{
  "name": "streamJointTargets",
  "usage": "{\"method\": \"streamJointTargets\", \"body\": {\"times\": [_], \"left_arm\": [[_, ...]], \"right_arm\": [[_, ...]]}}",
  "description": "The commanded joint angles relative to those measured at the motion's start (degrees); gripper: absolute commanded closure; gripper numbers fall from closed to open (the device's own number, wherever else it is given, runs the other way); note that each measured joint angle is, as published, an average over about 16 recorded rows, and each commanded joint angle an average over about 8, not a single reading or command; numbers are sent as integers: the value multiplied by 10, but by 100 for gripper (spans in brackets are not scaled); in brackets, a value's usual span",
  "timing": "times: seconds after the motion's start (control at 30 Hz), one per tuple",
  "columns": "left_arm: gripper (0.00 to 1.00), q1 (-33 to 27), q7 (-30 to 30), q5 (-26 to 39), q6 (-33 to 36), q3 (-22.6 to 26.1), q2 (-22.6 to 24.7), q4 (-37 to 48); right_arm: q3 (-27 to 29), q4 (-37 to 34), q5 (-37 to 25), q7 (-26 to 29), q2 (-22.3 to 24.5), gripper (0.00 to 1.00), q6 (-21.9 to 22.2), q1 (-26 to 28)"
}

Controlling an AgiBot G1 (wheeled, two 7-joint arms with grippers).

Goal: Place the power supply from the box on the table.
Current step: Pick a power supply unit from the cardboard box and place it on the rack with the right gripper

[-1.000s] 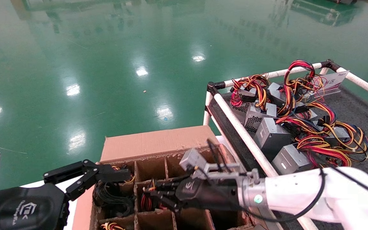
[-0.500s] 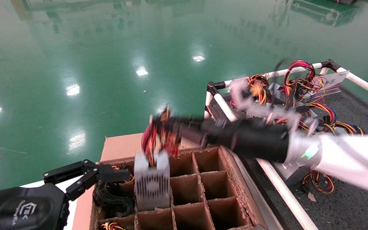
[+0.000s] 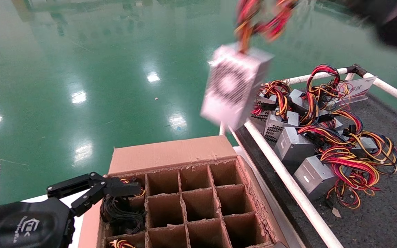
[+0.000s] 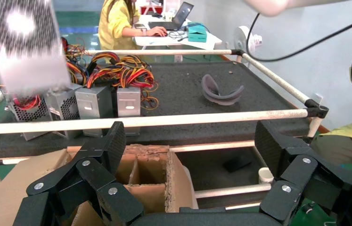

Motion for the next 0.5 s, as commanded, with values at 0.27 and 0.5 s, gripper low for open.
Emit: {"method": "streamJointTargets", "body": {"times": [0.27,0.5], "left_arm": [[0,0,0,0,0,0,0,0],[0,0,0,0,0,0,0,0]], "right_arm": [[17,8,-34,38,109,100,67,21],[16,-64,-69,-3,159,100,73,35]]}}
